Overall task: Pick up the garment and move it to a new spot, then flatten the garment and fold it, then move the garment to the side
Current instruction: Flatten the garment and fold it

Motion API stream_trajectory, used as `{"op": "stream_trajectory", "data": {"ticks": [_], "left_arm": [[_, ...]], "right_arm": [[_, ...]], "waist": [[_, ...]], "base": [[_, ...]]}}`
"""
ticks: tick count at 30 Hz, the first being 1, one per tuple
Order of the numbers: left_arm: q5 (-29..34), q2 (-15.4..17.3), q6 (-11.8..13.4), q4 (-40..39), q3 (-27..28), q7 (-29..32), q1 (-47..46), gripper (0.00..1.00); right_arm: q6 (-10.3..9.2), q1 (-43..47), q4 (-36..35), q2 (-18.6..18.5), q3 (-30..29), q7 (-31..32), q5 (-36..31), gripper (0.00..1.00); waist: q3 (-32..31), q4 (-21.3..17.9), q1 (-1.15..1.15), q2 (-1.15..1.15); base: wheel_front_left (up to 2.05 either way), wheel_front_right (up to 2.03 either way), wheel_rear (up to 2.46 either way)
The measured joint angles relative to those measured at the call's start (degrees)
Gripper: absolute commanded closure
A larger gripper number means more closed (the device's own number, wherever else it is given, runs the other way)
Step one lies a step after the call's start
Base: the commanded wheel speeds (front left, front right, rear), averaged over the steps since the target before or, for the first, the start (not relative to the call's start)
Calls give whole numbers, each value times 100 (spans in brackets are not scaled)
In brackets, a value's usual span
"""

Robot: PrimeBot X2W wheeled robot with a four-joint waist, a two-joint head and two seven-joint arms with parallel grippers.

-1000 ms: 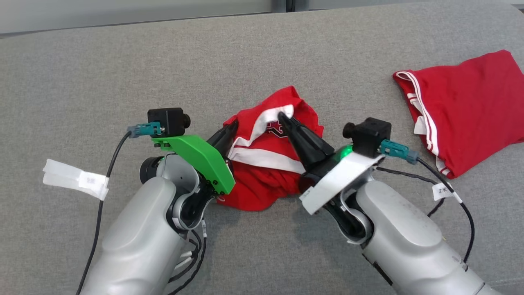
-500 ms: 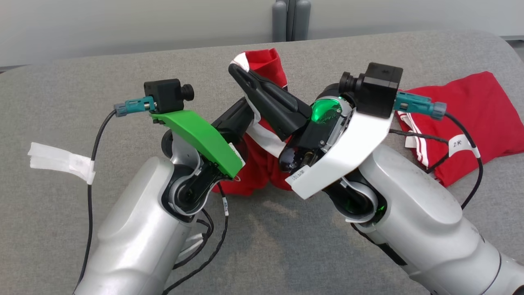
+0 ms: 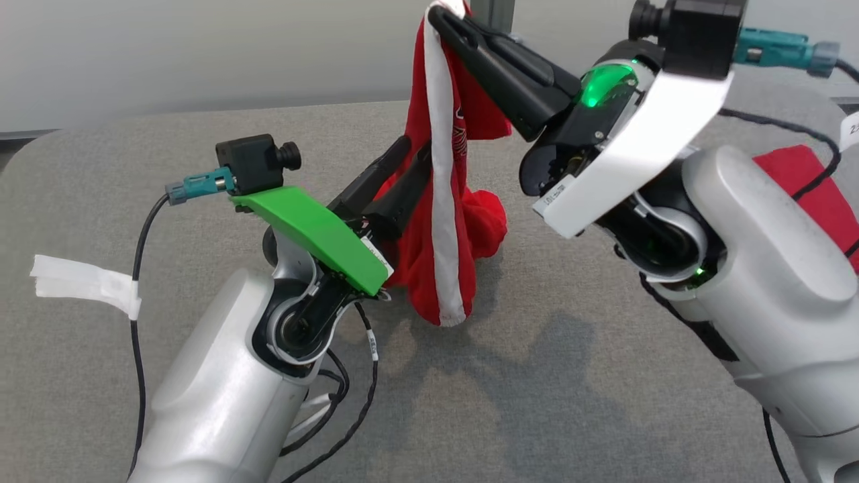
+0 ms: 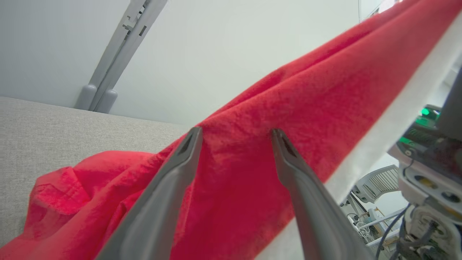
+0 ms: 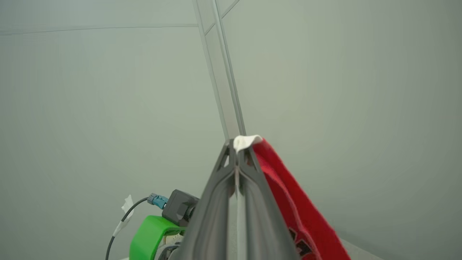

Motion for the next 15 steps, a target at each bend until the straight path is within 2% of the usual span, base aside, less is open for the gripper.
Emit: {"op": "stream_trajectory", "data": {"ticks": [7,11,15], "left_arm": [[-107,12,46,-170,169,-107,296,0],[-176,127,52,-286,350,-164,449,0],[-258,226,104,-390,390,-188,605,0]], "right_arm": [[-293,-321,-256,-148,-246,576,296,100],[-669,-334,-264,-160,-494,848,550,100],[-1127,-313,85,-359,-688,1093,605,100]], "waist": [[-73,266,0,0],[-135,407,0,0],[-198,508,0,0]], "base": [[0,0,0],[0,0,0],[0,0,0]]}}
